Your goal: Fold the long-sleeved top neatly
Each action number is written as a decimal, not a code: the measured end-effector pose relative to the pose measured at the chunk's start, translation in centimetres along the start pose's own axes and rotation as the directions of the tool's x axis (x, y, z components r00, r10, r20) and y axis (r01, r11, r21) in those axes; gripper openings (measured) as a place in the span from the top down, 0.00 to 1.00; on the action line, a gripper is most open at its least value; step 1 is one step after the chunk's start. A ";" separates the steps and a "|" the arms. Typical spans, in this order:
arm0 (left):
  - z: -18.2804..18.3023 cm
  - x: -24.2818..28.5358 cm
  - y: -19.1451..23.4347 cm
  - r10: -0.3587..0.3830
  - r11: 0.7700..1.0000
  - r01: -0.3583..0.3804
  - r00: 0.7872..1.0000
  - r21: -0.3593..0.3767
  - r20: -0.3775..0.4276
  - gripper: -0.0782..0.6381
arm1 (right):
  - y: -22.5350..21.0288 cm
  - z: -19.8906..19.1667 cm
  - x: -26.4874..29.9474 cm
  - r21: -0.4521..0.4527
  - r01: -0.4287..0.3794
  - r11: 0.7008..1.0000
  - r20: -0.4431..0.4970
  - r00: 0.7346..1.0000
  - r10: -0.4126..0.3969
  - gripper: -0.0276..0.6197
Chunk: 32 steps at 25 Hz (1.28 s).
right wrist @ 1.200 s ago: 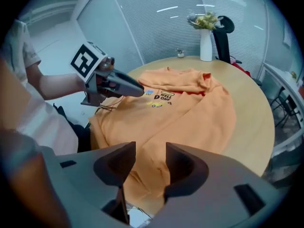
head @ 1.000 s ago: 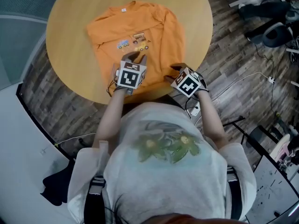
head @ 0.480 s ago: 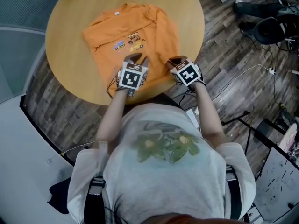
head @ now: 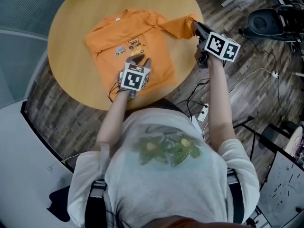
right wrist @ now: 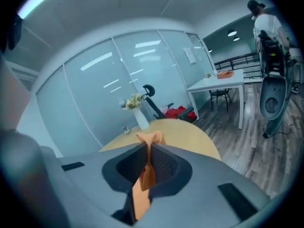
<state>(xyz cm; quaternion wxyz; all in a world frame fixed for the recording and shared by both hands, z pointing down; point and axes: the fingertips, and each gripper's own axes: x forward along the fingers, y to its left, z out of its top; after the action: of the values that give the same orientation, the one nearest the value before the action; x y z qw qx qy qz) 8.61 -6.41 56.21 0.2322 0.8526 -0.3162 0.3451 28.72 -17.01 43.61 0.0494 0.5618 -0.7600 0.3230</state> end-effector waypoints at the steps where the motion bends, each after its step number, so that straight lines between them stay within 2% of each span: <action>1: 0.1 0.0 0.2 0.005 1.000 -0.005 1.000 -0.001 0.001 0.78 | -0.4 2.0 0.0 -0.002 0.013 1.000 0.041 0.999 -0.013 0.90; 4: 0.7 -0.1 0.7 0.020 1.000 -0.020 1.000 -0.006 0.002 0.78 | -1.2 7.6 0.4 -0.030 0.056 0.998 0.141 0.989 -0.051 0.90; 7: 1.6 -0.3 1.2 0.038 0.999 -0.038 0.999 -0.010 -0.002 0.78 | -1.7 11.9 1.1 -0.034 0.074 0.997 0.193 0.979 -0.066 0.90; 11: 3.1 -0.1 1.9 0.059 0.998 -0.059 0.998 -0.013 -0.007 0.78 | -3.1 15.7 2.0 -0.023 0.085 0.996 0.230 0.970 -0.077 0.90; 15: 4.6 0.4 2.8 0.083 0.996 -0.083 0.996 -0.019 -0.013 0.78 | -5.1 18.3 2.2 0.027 0.069 0.997 0.270 0.960 -0.074 0.90; 18: 5.4 0.9 3.3 0.092 0.995 -0.092 0.996 -0.028 -0.017 0.78 | -6.7 17.9 2.9 0.073 0.058 0.996 0.261 0.962 -0.075 0.90; 23: 5.4 1.7 4.1 0.098 0.995 -0.099 0.994 -0.033 -0.041 0.78 | -8.0 15.0 4.6 0.111 0.041 0.993 0.211 0.975 -0.064 0.90; 32: 5.5 0.6 6.6 0.113 0.991 -0.112 0.994 -0.067 -0.001 0.78 | -4.1 11.3 6.4 0.077 -0.034 0.996 0.137 0.990 0.023 0.90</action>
<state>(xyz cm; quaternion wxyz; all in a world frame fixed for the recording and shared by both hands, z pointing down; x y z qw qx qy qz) 6.81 -14.57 54.23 0.2402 0.8258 -0.3754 0.3456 33.23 -29.12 39.31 -0.0292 0.5731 -0.7561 0.3146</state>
